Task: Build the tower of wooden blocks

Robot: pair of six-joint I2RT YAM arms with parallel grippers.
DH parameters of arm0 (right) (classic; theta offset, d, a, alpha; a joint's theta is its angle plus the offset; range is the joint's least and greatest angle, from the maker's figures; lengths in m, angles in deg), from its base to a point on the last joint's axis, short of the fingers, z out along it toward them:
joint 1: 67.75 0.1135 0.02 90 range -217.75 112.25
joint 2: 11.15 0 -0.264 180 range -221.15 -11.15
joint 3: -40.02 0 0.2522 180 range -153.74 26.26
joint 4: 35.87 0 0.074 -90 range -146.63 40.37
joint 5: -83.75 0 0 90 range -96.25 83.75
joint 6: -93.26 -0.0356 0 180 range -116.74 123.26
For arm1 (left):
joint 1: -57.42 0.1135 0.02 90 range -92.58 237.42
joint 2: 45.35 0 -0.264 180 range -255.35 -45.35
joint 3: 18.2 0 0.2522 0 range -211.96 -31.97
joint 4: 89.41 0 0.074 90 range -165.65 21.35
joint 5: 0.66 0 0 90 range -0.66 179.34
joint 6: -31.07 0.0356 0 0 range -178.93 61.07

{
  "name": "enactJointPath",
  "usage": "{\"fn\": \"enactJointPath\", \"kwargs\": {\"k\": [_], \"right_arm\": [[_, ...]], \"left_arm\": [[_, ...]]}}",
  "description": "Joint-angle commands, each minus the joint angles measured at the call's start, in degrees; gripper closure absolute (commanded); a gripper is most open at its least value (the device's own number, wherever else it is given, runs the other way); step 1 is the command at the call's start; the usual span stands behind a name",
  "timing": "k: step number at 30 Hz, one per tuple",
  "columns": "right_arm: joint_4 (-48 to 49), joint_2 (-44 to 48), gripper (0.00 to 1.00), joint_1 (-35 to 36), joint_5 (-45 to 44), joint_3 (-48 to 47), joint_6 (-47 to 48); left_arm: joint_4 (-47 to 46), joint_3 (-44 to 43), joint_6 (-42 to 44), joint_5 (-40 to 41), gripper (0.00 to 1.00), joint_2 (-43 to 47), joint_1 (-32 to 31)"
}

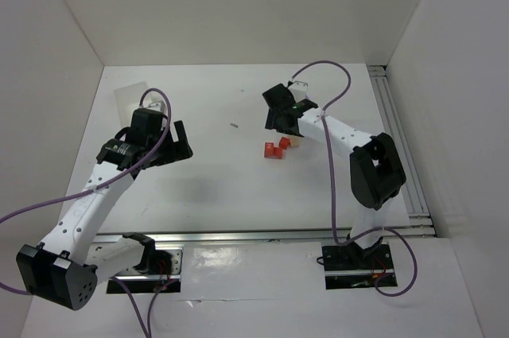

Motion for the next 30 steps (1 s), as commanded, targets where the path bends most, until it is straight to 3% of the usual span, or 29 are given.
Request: {"fn": "enactJointPath", "kwargs": {"k": [1,8,13,24,30], "right_arm": [[3.3,0.6,0.20,-3.2,3.6,1.4,-1.1],[4.5,-4.5,0.25,-4.4,6.9,0.8,-1.1],[5.8,-6.3,0.38,-5.0,8.5,1.9,-1.1],[6.8,-7.9,0.39,-5.5,9.9,3.6,-1.6],[6.8,-8.4,0.51,-5.5,9.9,3.0,-1.6]], "left_arm": [[-1.4,0.1,0.4,-0.7,0.06,0.4,0.2],[-1.4,0.1,0.9,-0.7,0.06,-0.2,0.2],[-1.9,0.1,0.9,-0.7,0.06,-0.7,0.2],[-1.9,0.7,0.9,-1.2,0.06,-0.7,0.2],[-1.9,0.1,0.9,-1.2,0.06,-0.7,0.2]]}}
